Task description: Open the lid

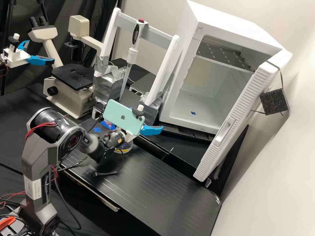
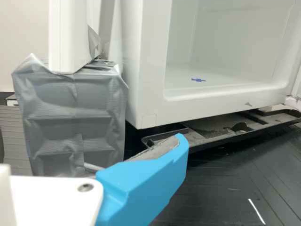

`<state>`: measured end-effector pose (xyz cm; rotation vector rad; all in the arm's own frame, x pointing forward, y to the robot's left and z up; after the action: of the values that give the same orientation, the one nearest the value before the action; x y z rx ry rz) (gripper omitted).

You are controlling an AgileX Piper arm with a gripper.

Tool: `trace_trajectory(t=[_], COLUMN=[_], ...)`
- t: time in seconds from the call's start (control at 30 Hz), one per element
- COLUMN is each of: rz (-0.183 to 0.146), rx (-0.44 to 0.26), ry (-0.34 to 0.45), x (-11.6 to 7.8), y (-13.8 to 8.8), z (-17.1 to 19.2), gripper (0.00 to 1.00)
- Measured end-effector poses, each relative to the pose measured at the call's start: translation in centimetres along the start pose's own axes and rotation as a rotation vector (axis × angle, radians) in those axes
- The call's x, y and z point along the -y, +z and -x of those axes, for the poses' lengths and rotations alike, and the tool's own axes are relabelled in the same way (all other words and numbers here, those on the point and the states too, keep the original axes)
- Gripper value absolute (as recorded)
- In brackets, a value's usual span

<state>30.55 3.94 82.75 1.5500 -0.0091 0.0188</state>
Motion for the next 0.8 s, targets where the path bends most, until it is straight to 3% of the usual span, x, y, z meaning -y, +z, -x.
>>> trace_trajectory(t=[0.33, 0.5, 0.8], rz=[0.002, 0.004, -0.043], rx=[0.000, -0.008, -0.126], ry=[0.004, 0.012, 0.102], x=[0.0, -0.6, -1.9], y=[0.2, 1.0, 1.7], z=[0.4, 3.1, 10.2], gripper=[1.00, 1.00, 1.00])
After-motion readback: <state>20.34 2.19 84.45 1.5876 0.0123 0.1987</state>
